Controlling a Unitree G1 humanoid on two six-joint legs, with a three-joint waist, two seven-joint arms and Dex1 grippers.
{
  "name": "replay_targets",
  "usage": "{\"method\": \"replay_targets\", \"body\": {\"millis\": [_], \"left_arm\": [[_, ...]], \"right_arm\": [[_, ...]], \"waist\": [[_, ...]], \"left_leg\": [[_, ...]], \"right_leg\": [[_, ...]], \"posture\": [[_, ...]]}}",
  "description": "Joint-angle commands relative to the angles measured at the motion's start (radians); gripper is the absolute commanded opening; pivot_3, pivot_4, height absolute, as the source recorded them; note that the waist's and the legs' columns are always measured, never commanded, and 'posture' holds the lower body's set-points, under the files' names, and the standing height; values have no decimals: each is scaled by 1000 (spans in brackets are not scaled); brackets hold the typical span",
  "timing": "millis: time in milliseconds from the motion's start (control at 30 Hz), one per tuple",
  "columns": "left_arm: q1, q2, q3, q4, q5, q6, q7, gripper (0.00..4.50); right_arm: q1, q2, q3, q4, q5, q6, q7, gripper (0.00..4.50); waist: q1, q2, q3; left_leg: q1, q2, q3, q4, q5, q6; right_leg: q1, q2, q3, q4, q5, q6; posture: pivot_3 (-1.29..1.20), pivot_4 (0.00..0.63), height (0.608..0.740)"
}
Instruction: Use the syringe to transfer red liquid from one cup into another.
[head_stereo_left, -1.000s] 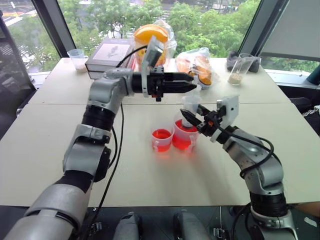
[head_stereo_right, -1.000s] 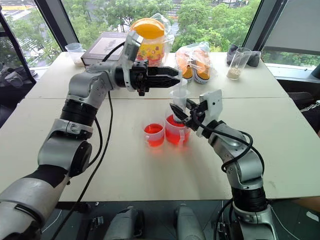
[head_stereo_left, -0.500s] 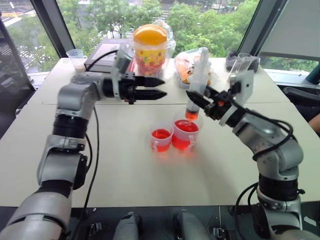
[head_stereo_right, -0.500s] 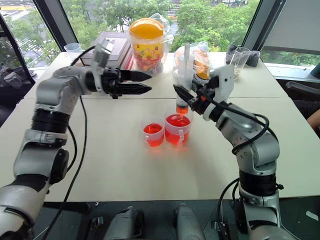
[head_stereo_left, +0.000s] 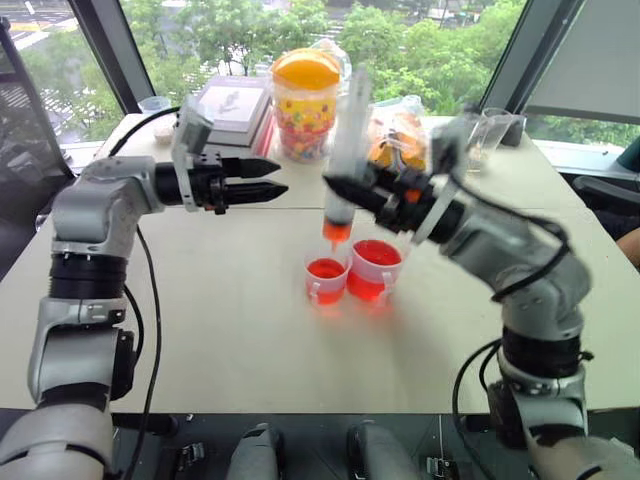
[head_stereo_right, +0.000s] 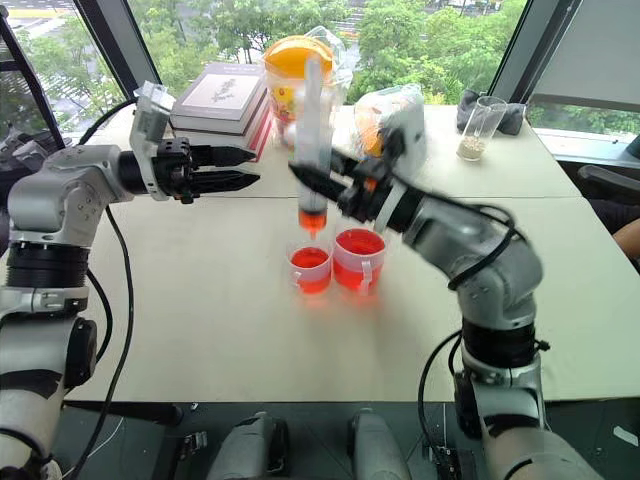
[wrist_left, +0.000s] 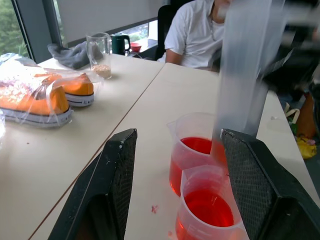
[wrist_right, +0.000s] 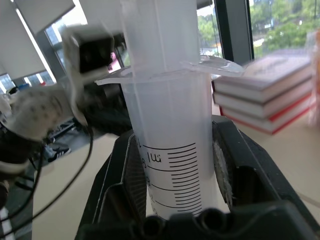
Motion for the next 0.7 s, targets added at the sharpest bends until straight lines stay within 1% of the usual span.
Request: {"method": "replay_targets", "body": {"millis": [33, 200, 300, 467, 700], "left_arm": [[0, 7, 30, -81, -54, 39, 14, 2727], [-30, -14, 13, -90, -71, 44, 22, 2727], [-92, -56, 1, -31, -56, 8, 39, 2727], [-191, -112, -20, 86, -28, -65, 20, 2727], [-226, -153, -65, 144, 1, -117, -46, 2727]], "right_arm": [[31, 20, 39, -4, -70, -128, 38, 1471], [58, 24, 70, 16, -131, -190, 51, 1471], [60, 29, 74, 13, -143, -197, 50, 1471], [68, 28, 78, -4, -155, -194, 49, 1471], [67, 32, 82, -14, -165, -185, 44, 1471]], "waist": [[0, 0, 0], [-1, 0, 0], [2, 0, 0], [2, 0, 0], [-3, 0, 0]], "left_leg": [[0, 0, 0, 0, 0, 0], [1, 0, 0, 1, 0, 0], [1, 0, 0, 1, 0, 0], [0, 0, 0, 1, 0, 0], [1, 0, 0, 0, 0, 0]], "right_leg": [[0, 0, 0, 0, 0, 0], [0, 0, 0, 1, 0, 0], [0, 1, 0, 1, 0, 0], [0, 1, 0, 0, 0, 0], [0, 1, 0, 1, 0, 0]], "posture": [[0, 150, 740], [0, 150, 740], [0, 150, 740], [0, 150, 740], [0, 150, 740]]}}
